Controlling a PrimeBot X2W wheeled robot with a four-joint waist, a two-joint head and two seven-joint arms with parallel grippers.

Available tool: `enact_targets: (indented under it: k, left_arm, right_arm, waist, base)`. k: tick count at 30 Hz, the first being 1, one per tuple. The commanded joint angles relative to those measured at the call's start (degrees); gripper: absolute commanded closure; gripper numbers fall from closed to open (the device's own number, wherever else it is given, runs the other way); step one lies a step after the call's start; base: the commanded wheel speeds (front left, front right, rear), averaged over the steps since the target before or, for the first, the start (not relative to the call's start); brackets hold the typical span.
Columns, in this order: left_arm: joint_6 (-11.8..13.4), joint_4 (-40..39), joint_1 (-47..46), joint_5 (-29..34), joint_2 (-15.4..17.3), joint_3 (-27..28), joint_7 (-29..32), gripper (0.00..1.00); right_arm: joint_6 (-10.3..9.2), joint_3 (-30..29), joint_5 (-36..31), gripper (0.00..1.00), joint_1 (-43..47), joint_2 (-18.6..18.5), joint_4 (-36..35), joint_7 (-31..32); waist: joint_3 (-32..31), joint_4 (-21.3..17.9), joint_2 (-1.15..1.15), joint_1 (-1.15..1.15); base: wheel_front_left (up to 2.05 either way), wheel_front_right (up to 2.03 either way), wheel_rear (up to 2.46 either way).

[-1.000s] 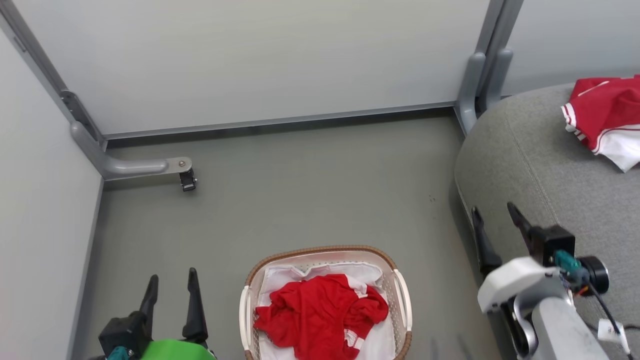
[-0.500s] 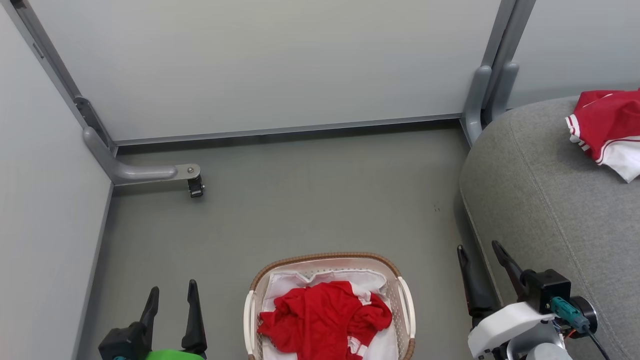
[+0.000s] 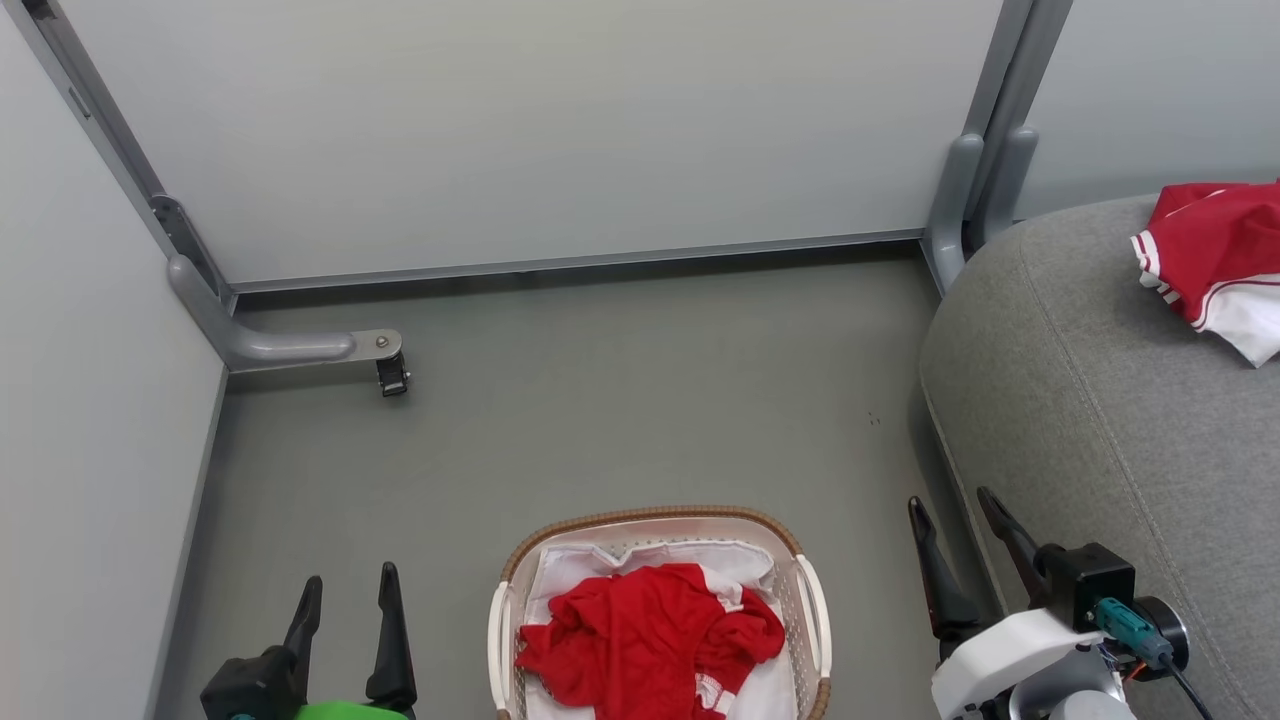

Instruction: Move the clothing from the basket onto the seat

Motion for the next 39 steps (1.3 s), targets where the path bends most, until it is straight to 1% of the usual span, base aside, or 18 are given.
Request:
enact_targets:
  k: [1,15,23,31,35,39]
  left_arm:
    - [-0.3,0.3,0.4,0.8,-0.2,0.4,0.0,0.0]
    - [-1.0,0.6,0.1,1.5,-0.8,0.9,0.0,0.0]
    - [-1.9,0.9,-2.6,3.0,-0.5,-0.1,0.0,0.0]
    - [-3.7,4.4,-12.6,7.1,1.0,-5.1,1.3,0.0]
    - [-4.8,8.8,-20.7,9.6,1.2,-8.8,3.2,0.0]
    - [-5.4,14.8,-28.5,12.1,1.4,-12.6,5.5,0.0]
  right_arm:
    - [-0.06,0.1,0.1,0.0,0.5,-0.2,0.2,-0.3]
    - [-0.06,0.3,0.1,0.0,-0.1,-0.2,0.5,-0.3]
    - [-0.06,-0.5,-0.7,0.0,-2.0,-0.2,-0.6,-0.3]
    - [-0.06,-2.6,-1.8,0.0,-6.1,-0.2,-2.7,-0.3]
    - [-0.06,-3.9,-2.6,0.0,-9.5,-0.2,-4.1,-0.3]
    - [-0.06,-3.9,-3.2,0.0,-13.6,-0.2,-5.8,-0.3]
  waist:
    - [0.0,0.0,0.0,0.0]
    - [0.7,-0.1,0.0,0.0]
    - [4.4,-0.3,0.0,0.0]
    - [12.6,-1.0,0.0,0.0]
    - [19.1,-2.3,0.0,0.0]
    - [26.4,-4.8,0.0,0.0]
  base:
    - [0.0,0.0,0.0]
    - [0.0,0.0,0.0]
    - [0.0,0.0,0.0]
    - [0.0,0.0,0.0]
    - [0.0,0.0,0.0]
    - [0.0,0.0,0.0]
